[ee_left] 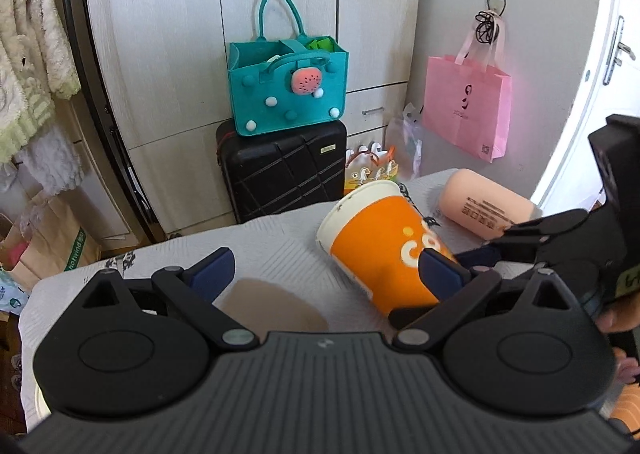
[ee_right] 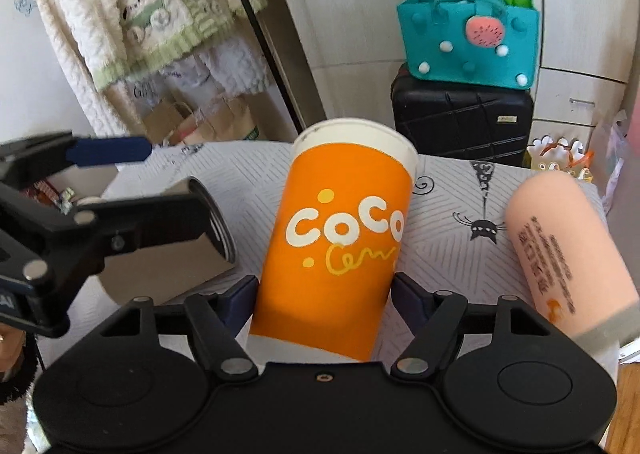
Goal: Flip cup upright
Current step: 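Close the right gripper around the orange cup's body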
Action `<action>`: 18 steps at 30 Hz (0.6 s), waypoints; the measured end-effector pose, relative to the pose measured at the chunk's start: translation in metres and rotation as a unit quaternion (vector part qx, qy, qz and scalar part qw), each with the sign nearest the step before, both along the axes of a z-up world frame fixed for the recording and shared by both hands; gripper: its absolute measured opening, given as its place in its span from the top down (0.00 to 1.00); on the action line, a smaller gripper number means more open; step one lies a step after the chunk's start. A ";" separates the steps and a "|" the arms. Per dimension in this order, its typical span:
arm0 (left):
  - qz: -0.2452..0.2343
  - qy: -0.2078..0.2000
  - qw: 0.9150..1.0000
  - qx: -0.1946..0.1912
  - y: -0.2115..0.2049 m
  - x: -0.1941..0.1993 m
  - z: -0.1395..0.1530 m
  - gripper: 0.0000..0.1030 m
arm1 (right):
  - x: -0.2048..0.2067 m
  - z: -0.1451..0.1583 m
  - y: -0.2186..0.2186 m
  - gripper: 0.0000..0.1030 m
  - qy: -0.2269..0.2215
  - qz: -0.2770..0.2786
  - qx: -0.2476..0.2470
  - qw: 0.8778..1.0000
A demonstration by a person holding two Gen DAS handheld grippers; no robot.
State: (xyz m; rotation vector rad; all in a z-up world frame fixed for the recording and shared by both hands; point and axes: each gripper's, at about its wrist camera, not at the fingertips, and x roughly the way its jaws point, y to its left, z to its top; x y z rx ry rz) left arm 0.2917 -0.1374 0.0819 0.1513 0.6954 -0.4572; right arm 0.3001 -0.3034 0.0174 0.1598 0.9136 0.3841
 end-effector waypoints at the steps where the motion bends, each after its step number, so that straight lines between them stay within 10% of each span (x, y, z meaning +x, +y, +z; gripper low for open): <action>1: -0.001 -0.002 1.000 0.000 0.001 -0.004 0.002 0.03 | -0.006 0.003 -0.001 0.25 -0.004 -0.002 0.001 1.000; 18: -0.023 -0.004 0.999 -0.037 0.037 -0.101 -0.004 0.03 | -0.124 0.018 0.022 0.27 -0.059 -0.031 -0.007 0.998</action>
